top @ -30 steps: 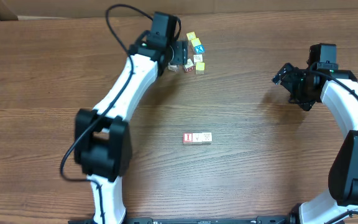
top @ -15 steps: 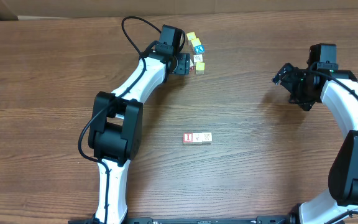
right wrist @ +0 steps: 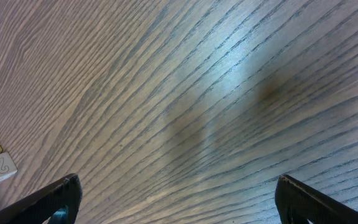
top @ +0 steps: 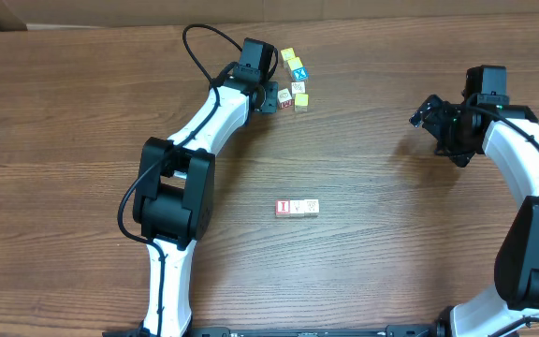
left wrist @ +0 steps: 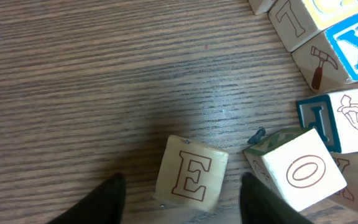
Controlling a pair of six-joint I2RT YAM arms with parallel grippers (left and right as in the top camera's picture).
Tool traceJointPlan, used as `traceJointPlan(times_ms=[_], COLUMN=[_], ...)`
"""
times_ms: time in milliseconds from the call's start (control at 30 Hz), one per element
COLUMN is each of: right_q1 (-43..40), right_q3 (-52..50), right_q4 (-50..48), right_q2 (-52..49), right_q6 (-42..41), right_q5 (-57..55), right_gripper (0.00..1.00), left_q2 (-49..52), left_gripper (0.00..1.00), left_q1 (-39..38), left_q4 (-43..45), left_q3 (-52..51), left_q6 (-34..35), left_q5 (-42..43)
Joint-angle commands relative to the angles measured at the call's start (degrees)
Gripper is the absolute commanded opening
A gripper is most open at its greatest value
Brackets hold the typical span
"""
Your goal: Flip 4 blocks
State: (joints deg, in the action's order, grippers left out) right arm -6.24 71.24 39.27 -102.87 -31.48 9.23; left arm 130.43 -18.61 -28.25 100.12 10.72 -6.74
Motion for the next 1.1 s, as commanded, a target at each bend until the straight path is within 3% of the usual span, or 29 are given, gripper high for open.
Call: traceJointPlan(times_ms=[0,400,667,800,933,1067], right_q1=[0.1,0.1,0.1,0.1,0.1,0.1], right_q3=[1.0,1.0,1.0,1.0,1.0,1.0], right_q4=[-0.2,-0.2,-0.2,-0.2,-0.2,-0.2], right_q2=[-0.1,-0.1,-0.1,-0.1,-0.1,-0.1], right_q6=[0.2,0.2,0.2,0.2,0.2,0.2], right_q5=[0.3,0.3,0.3,0.3,0.3,0.3], right_gripper=[1.00,1.00,1.00,1.00,1.00,1.00], left_q2=[0.8,3.2,3.1,1.4,-4.0,-11.6], left_gripper=[0.53,0.45,0.28,0.26,0.22,0.21], left_q1=[0.4,0.6,0.6,0.6,0.6,0.6], left_q4=[0.0,1.1,2.6,1.1,-5.1,-17.7], left_q3=[0.1,0.0,0.0,0.4,1.2,1.2], left_q6=[-0.5,-0.5,-0.5,-0.5,-0.4,0.0], left_q5=[-1.1,-1.2,-1.2,-1.2,-1.0,1.8])
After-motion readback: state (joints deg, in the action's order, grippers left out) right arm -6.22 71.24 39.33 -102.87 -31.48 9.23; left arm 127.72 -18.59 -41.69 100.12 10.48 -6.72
